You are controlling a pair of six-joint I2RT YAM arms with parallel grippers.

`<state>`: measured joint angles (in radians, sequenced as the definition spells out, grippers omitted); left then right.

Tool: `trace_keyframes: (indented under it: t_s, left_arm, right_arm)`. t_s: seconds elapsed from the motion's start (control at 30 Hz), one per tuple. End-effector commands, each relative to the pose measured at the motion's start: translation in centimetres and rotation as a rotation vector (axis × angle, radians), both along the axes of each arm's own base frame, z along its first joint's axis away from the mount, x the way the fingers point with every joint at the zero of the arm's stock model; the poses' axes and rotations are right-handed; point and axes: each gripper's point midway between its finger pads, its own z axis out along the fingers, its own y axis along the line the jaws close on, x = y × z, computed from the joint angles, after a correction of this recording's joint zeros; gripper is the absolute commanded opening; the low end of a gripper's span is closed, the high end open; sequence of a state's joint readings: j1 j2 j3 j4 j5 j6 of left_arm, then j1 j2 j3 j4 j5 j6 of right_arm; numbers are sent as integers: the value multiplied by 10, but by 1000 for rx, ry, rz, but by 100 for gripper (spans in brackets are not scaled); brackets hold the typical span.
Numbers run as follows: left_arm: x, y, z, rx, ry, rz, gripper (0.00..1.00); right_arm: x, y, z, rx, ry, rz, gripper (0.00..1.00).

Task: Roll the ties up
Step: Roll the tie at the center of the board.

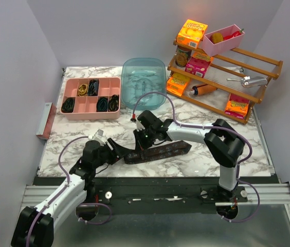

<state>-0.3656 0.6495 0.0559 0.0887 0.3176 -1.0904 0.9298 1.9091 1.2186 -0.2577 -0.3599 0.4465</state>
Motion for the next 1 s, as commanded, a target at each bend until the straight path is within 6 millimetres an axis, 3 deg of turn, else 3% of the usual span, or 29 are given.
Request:
trace_keyframes:
  t_s: [0.0, 0.27, 0.67, 0.8, 0.97]
  left_arm:
    - [-12, -5, -15, -37, 9, -43, 64]
    - [-24, -10, -26, -18, 44, -65, 62]
    - [-18, -11, -31, 31, 11, -55, 33]
    - [-18, -13, -35, 77, 25, -77, 12]
    - [-10, -14, -32, 143, 15, -83, 6]
  right_arm:
    - [-6, -8, -10, -37, 5, -23, 2]
    - [-6, -7, -8, -31, 6, -38, 2]
    - [-5, -3, 0, -5, 4, -47, 1]
    - [-2, -2, 10, 8, -15, -54, 1]
    - [3, -3, 22, 14, -47, -65, 1]
